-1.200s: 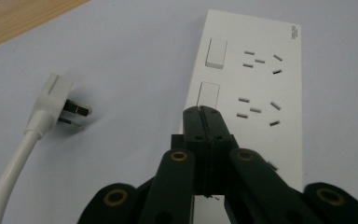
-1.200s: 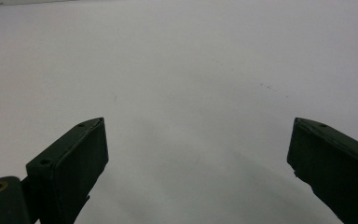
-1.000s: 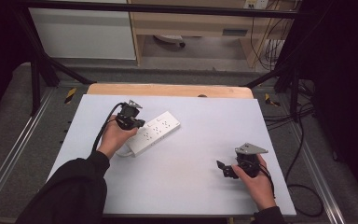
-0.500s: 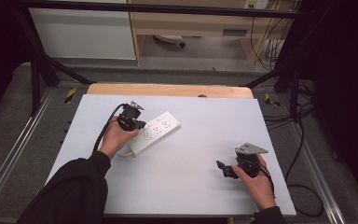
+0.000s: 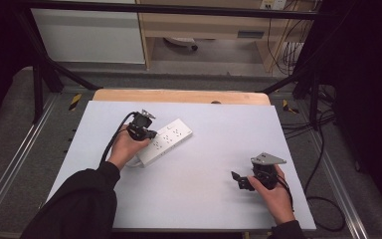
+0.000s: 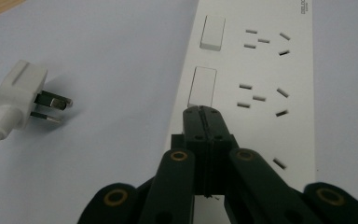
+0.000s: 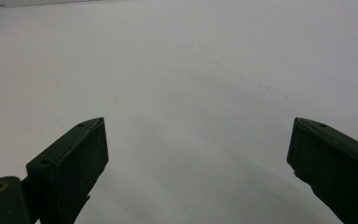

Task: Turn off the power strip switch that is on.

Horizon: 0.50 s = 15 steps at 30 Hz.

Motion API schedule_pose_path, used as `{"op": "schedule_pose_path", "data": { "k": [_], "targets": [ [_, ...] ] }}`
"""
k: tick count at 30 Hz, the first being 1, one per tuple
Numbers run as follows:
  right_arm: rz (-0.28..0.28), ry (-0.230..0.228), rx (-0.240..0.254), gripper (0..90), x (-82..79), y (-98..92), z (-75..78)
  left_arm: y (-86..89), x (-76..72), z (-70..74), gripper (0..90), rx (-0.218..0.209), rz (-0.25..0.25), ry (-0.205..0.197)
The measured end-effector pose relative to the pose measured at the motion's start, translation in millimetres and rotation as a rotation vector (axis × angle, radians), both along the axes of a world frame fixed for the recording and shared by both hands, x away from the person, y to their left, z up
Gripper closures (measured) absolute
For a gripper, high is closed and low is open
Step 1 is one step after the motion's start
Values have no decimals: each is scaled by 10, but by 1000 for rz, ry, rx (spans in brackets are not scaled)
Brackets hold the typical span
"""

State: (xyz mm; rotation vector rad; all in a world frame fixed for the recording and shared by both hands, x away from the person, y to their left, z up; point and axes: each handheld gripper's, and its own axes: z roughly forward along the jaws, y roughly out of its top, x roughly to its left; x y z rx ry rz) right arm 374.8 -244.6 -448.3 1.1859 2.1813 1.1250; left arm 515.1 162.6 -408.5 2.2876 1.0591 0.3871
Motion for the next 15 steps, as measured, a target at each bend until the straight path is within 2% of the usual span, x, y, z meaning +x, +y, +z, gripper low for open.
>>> {"op": "schedule_pose_path", "data": {
  "k": [15],
  "targets": [
    [1, 0, 2, 56, -1, 2, 1, -30, 0, -12, 900, 9, -2, -5]
  ]
}}
